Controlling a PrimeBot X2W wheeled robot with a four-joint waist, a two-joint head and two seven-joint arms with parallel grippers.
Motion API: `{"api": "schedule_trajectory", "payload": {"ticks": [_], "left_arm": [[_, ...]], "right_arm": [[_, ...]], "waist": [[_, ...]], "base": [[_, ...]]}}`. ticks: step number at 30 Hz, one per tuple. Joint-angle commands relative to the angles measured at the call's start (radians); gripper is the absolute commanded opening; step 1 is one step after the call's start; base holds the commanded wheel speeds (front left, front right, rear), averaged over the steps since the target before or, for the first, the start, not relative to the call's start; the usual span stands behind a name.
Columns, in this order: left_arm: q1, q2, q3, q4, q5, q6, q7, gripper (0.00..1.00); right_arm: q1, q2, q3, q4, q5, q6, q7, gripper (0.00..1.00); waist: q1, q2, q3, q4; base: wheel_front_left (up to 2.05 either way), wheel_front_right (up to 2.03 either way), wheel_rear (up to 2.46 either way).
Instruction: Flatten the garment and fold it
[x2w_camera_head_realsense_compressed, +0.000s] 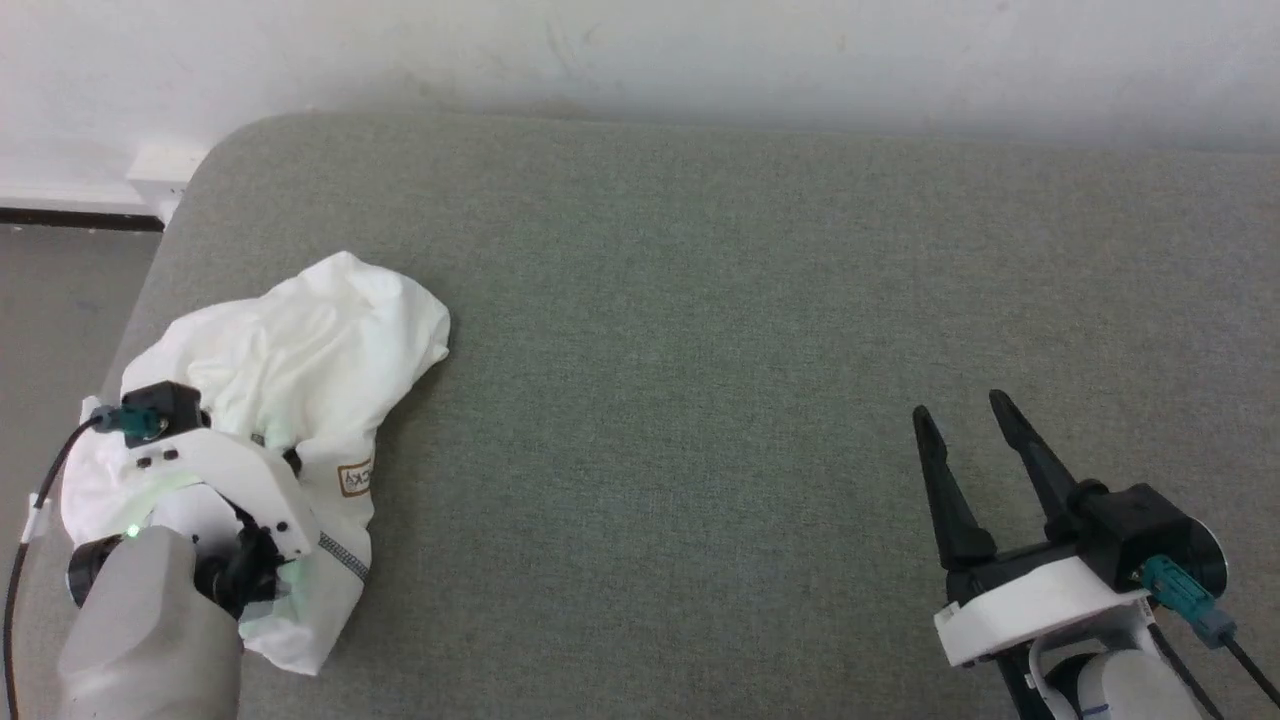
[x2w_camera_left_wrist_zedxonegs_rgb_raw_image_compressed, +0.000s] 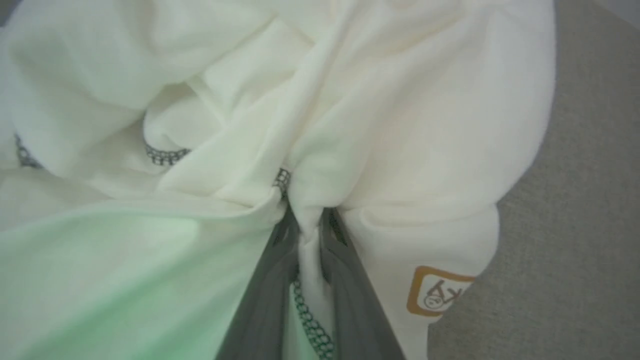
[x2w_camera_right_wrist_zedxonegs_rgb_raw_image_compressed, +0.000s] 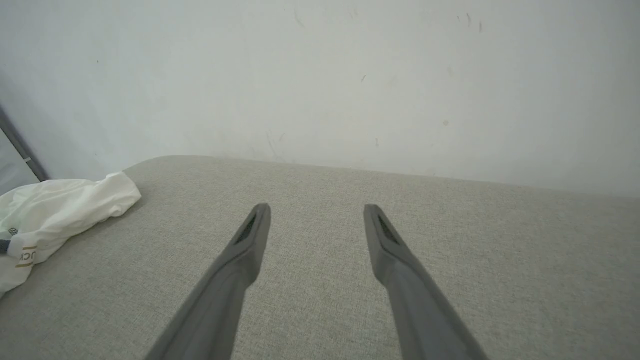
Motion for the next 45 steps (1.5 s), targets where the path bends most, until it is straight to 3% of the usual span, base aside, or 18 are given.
{"api": "schedule_trajectory", "payload": {"ticks": [1,9,14,21,29,38,45], "left_arm": [[0.015,0.023,0.007,0.008,-0.002,0.018,-0.060,0.00],[0.046,0.050,0.013,-0.183,0.063,0.086,-0.412,0.00],[0.074,0.043,-0.001,-0.345,0.098,0.110,-0.517,0.00],[0.136,-0.007,-0.035,-0.607,0.115,0.102,-0.542,0.00],[0.146,-0.115,-0.167,-0.783,0.123,0.073,-0.518,0.00],[0.090,-0.214,-0.353,-0.862,0.088,0.037,-0.505,0.00],[0.168,-0.227,-0.446,-0.770,0.039,0.075,-0.492,0.00]], "right_arm": [[-0.008,0.002,-0.002,0.008,0.013,-0.001,-0.013,1.00],[0.027,0.002,-0.018,0.019,0.028,-0.001,-0.022,1.00],[0.050,0.002,-0.031,0.015,0.025,-0.001,-0.020,1.00],[0.075,0.002,-0.066,-0.013,0.014,-0.001,-0.005,1.00],[0.077,0.002,-0.105,-0.053,-0.003,-0.001,0.016,1.00],[0.087,0.002,-0.137,-0.062,0.008,-0.001,0.016,1.00],[0.060,0.002,-0.125,-0.055,0.026,-0.001,-0.005,1.00]], "waist": [[-0.0001,-0.0002,-0.031,0.003],[-0.0001,-0.0002,-0.115,0.000],[-0.0001,-0.0002,-0.166,-0.016],[-0.0001,-0.0002,-0.196,-0.075],[-0.0001,-0.0002,-0.183,-0.193],[-0.0001,-0.0002,-0.133,-0.288],[-0.0001,-0.0002,-0.070,-0.327]], "base": [[0.00,0.00,0.00],[0.00,0.00,0.00],[0.00,0.00,0.00],[0.00,0.00,0.00],[0.00,0.00,0.00],[0.00,0.00,0.00],[0.00,0.00,0.00]]}}
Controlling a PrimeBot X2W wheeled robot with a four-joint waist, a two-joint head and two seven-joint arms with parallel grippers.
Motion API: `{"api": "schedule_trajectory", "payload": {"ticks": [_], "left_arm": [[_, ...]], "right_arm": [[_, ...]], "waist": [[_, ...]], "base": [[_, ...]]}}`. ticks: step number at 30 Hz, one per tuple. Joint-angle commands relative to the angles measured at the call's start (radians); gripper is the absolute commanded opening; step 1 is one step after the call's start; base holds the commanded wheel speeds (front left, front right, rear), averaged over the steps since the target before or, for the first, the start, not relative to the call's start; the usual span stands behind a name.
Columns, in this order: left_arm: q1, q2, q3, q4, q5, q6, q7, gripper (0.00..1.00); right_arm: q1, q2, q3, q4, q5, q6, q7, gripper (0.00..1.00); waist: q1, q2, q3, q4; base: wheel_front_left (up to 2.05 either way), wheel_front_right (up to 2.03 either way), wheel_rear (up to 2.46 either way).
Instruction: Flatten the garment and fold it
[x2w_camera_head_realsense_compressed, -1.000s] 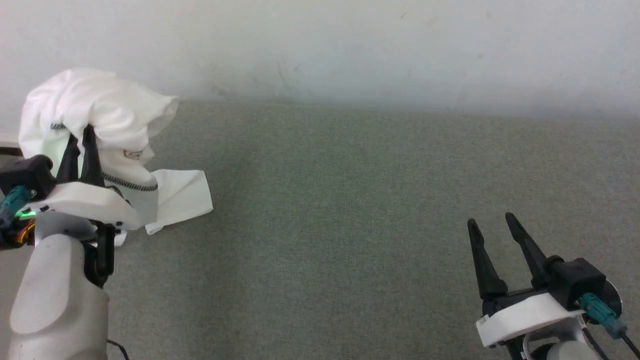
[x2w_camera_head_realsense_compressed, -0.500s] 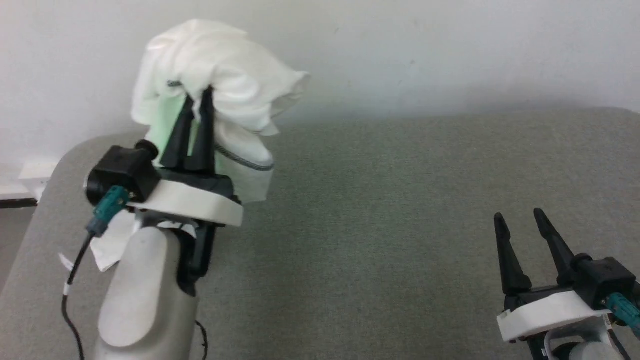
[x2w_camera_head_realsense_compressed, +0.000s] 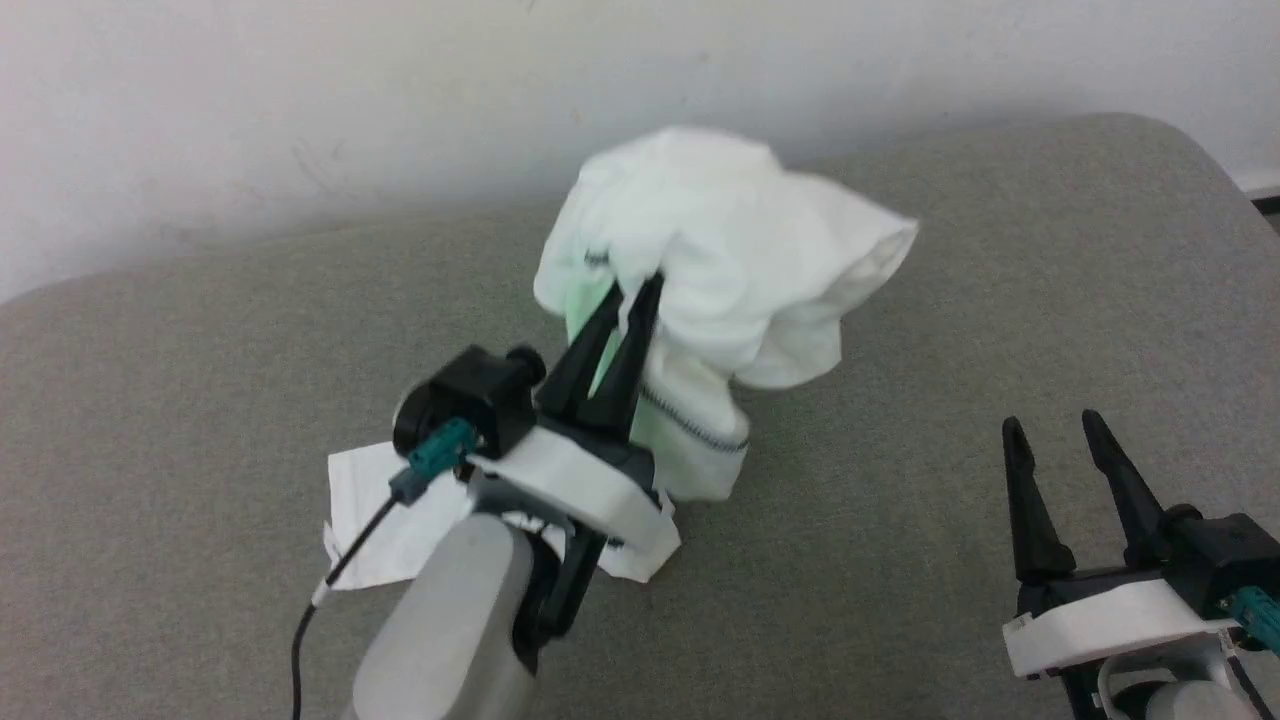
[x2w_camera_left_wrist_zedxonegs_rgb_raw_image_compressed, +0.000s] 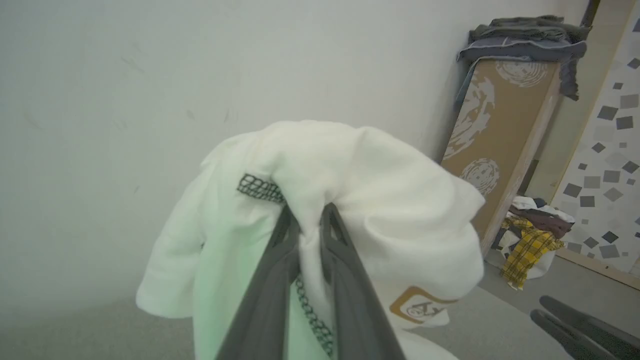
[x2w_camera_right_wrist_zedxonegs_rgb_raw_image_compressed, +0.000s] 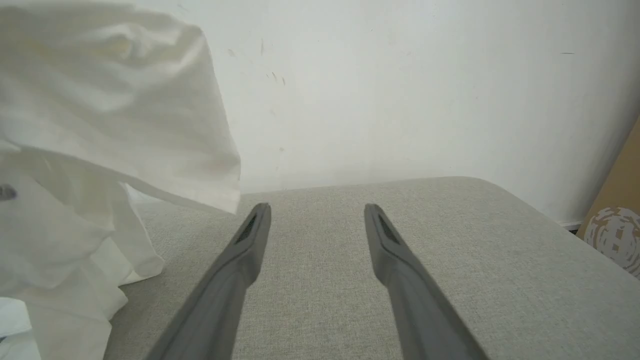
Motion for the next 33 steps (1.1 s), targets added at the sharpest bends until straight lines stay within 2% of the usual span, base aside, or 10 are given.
{"api": "schedule_trajectory", "payload": {"ticks": [1,7,10,11,12,13,14,19,27,33], "left_arm": [[0.053,0.004,-0.004,0.046,-0.005,0.014,0.006,0.00],[0.192,0.028,0.026,0.208,-0.031,0.056,-0.011,0.00],[0.231,0.032,0.032,0.257,-0.042,0.055,-0.022,0.00],[0.238,0.032,0.031,0.264,-0.044,0.053,-0.026,0.13],[0.245,0.031,0.029,0.270,-0.045,0.051,-0.028,0.41],[0.250,0.030,0.030,0.272,-0.046,0.053,-0.032,0.93],[0.253,0.028,0.034,0.268,-0.047,0.057,-0.037,1.00],[0.277,0.020,0.084,0.203,-0.059,0.079,-0.051,1.00],[0.351,0.013,0.203,-0.020,0.005,0.104,-0.053,1.00],[0.410,0.037,0.307,-0.072,0.032,0.120,-0.053,1.00]], "right_arm": [[-0.014,0.002,0.005,0.005,0.008,-0.001,-0.010,1.00],[-0.029,0.002,0.018,0.027,0.013,-0.001,-0.021,1.00],[-0.035,0.002,0.020,0.038,0.010,-0.001,-0.024,1.00],[-0.037,0.002,0.020,0.040,0.008,-0.001,-0.025,1.00],[-0.038,0.002,0.021,0.041,0.006,-0.001,-0.025,1.00],[-0.039,0.002,0.024,0.042,0.005,-0.001,-0.025,1.00],[-0.040,0.002,0.027,0.041,0.002,-0.001,-0.024,1.00],[-0.035,0.002,0.025,0.038,-0.002,-0.001,-0.021,1.00],[-0.015,0.002,0.019,0.029,-0.011,-0.001,-0.010,1.00],[0.004,0.002,0.029,0.016,-0.023,-0.001,0.006,1.00]], "waist": [[-0.0001,-0.0002,0.045,-0.032],[-0.0001,-0.0002,0.060,-0.026],[-0.0001,-0.0002,0.057,-0.009],[-0.0001,-0.0002,0.056,-0.002],[-0.0001,-0.0002,0.052,0.005],[-0.0001,-0.0002,0.049,0.010],[-0.0001,-0.0002,0.046,0.015],[-0.0001,-0.0002,0.024,0.048],[-0.0001,-0.0002,-0.005,0.097],[-0.0001,-0.0002,-0.025,0.117]], "base": [[0.00,0.00,0.00],[0.00,0.00,0.00],[0.00,0.00,0.00],[0.00,0.00,0.00],[0.00,0.00,0.00],[0.00,0.00,0.00],[0.00,0.00,0.00],[0.00,0.00,0.00],[0.00,0.00,0.00],[0.00,0.00,0.00]]}}
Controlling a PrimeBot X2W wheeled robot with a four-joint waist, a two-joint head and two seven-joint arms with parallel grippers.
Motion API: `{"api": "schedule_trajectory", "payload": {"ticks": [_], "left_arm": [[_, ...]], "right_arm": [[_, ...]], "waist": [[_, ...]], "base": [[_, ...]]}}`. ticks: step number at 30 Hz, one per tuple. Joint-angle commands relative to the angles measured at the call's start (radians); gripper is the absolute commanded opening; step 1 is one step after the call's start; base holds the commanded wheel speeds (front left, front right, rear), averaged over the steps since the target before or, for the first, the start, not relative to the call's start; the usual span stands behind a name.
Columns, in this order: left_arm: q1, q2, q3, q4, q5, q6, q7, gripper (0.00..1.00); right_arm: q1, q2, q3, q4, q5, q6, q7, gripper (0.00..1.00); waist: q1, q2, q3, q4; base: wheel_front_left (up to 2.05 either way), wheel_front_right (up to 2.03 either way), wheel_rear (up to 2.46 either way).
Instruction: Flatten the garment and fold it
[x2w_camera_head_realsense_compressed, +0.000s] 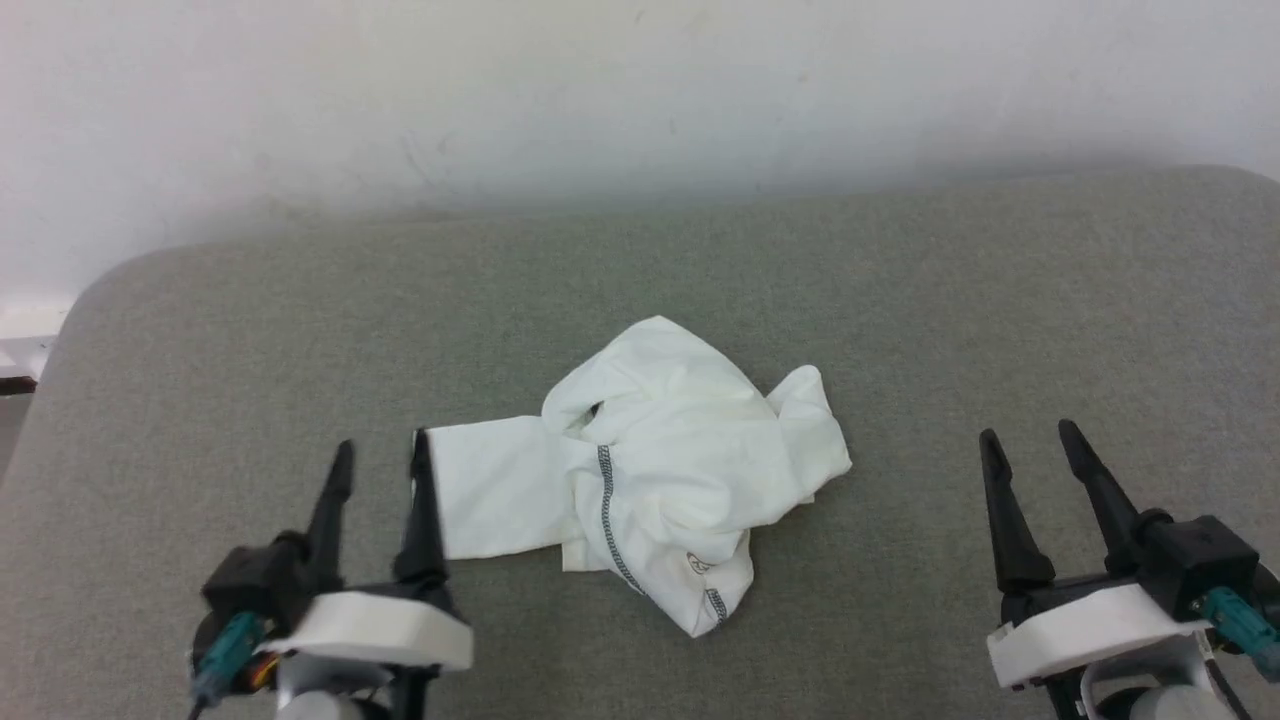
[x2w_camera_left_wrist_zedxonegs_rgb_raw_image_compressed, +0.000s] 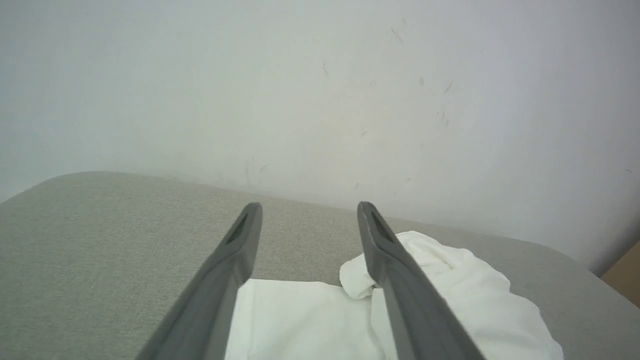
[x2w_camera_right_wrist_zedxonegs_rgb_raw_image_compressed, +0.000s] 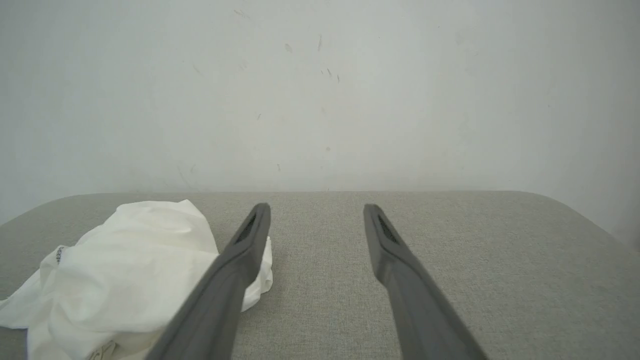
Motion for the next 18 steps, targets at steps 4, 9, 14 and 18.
{"api": "schedule_trajectory", "payload": {"ticks": [4,9,14,18], "left_arm": [[0.064,0.036,0.063,-0.017,0.023,0.018,-0.005,1.00],[0.114,0.055,0.086,-0.028,0.030,0.023,-0.005,1.00],[0.139,0.057,0.081,-0.048,0.034,0.009,-0.005,1.00],[0.150,0.053,0.073,-0.053,0.034,0.003,-0.005,1.00]], "right_arm": [[0.027,0.002,0.014,-0.013,-0.008,-0.001,0.014,1.00],[0.043,0.002,0.025,-0.018,-0.005,-0.001,0.024,1.00],[0.054,0.002,0.030,-0.019,-0.004,-0.001,0.030,1.00],[0.056,0.002,0.032,-0.013,0.001,-0.001,0.042,1.00]], "waist": [[0.0001,-0.0001,-0.027,0.017],[0.0001,-0.0001,-0.041,0.021],[0.0001,-0.0001,-0.055,0.029],[0.0001,-0.0001,-0.064,0.035]], "base": [[0.00,0.00,0.00],[0.00,0.00,0.00],[0.00,0.00,0.00],[0.00,0.00,0.00]]}}
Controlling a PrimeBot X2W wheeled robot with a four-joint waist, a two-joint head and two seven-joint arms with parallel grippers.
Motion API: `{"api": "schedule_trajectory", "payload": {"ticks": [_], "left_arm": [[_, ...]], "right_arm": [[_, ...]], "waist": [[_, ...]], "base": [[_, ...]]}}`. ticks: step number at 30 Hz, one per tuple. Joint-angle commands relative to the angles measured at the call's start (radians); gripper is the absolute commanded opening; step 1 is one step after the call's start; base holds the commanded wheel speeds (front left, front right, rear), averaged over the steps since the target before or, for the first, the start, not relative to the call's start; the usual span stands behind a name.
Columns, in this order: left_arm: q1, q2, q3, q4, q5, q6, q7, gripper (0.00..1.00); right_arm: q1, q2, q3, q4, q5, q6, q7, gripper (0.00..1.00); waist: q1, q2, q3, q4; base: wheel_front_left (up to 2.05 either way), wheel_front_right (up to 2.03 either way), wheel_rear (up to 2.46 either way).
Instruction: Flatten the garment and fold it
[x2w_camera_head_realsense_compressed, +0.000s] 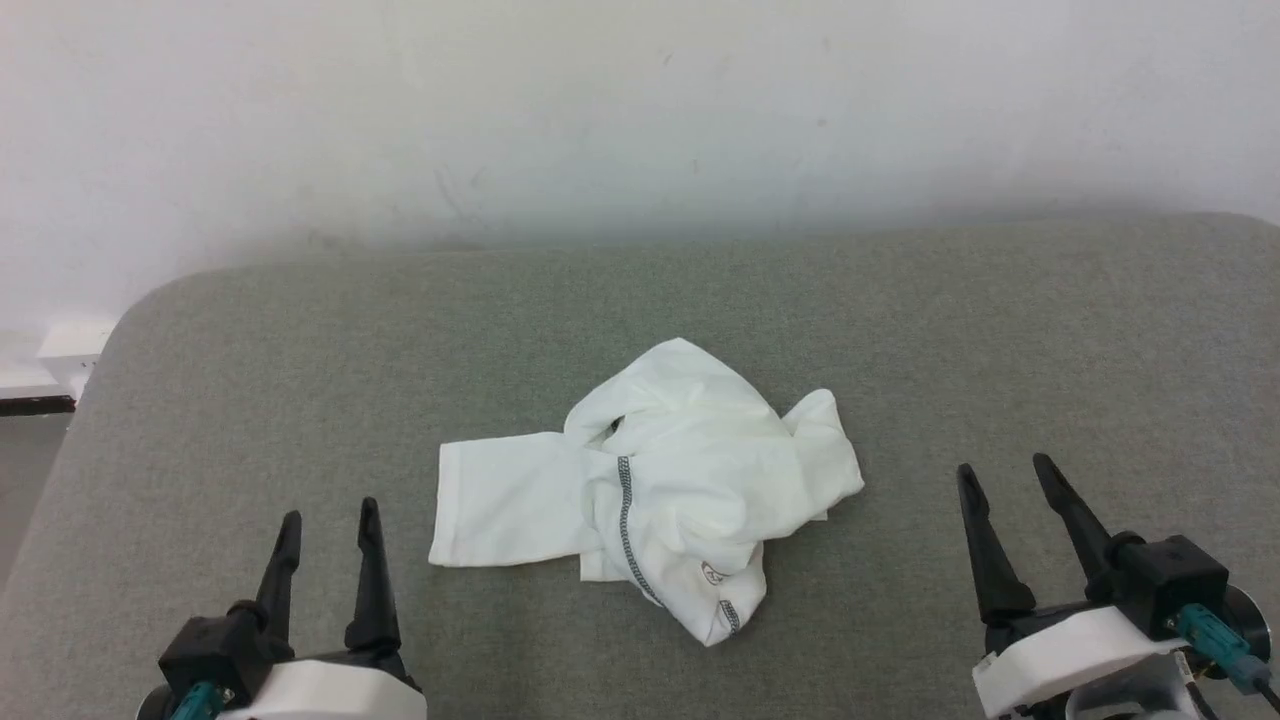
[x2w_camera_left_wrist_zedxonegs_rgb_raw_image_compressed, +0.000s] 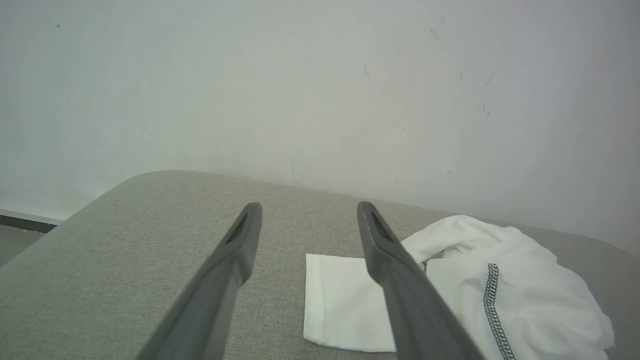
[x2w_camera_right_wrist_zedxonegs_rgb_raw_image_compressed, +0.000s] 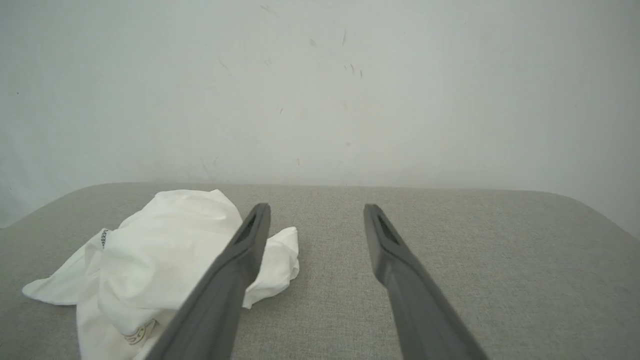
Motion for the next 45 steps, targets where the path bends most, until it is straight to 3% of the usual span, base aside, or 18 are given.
{"api": "schedule_trajectory", "payload": {"ticks": [1,7,12,21,30,31,33,40,45], "left_arm": [[0.016,-0.002,-0.003,-0.006,0.004,-0.004,-0.005,1.00],[0.006,-0.013,-0.007,-0.011,-0.004,-0.005,-0.005,1.00],[-0.009,-0.017,-0.015,-0.001,-0.005,-0.012,-0.005,1.00],[-0.054,-0.032,-0.041,0.025,-0.008,-0.024,-0.005,1.00],[-0.082,-0.053,-0.057,0.049,-0.010,-0.039,-0.005,1.00],[-0.084,-0.054,-0.058,0.052,-0.009,-0.041,-0.005,1.00],[-0.085,-0.055,-0.057,0.058,-0.006,-0.044,-0.005,1.00],[-0.075,-0.060,-0.037,0.056,0.003,-0.042,-0.005,1.00],[-0.062,-0.063,-0.028,0.055,0.007,-0.040,-0.005,1.00]], "right_arm": [[0.003,0.002,0.005,0.006,0.008,-0.001,0.014,1.00],[-0.112,0.002,0.072,0.116,0.024,-0.001,0.093,1.00],[-0.245,0.002,0.215,0.226,0.067,-0.001,0.191,1.00],[-0.578,-0.034,0.597,0.406,0.254,-0.001,0.427,1.00],[-0.759,-0.031,0.820,0.644,0.418,-0.001,0.533,1.00],[-0.768,-0.031,0.838,0.665,0.435,-0.001,0.539,0.89],[-0.779,-0.030,0.873,0.693,0.472,-0.001,0.554,0.00],[-0.841,-0.068,0.893,0.638,0.507,-0.001,0.369,0.00],[-0.774,-0.145,0.695,0.558,0.507,-0.001,0.195,0.00]], "waist": [[0.0001,-0.0001,-0.004,0.004],[0.0001,-0.0001,0.011,0.007],[0.0001,-0.0001,0.023,0.018],[0.0001,-0.0001,0.062,0.068],[0.0001,-0.0001,0.085,0.111],[0.0001,-0.0001,0.086,0.113],[0.0001,-0.0001,0.083,0.116],[0.0001,-0.0001,0.073,0.087],[0.0001,-0.0001,0.052,0.055]], "base": [[0.00,0.00,0.00],[0.00,0.00,0.00],[0.00,0.00,0.00],[0.00,0.00,0.00],[0.00,0.00,0.00],[0.00,0.00,0.00],[0.00,0.00,0.00],[0.00,0.00,0.00],[0.00,0.00,0.00]]}}
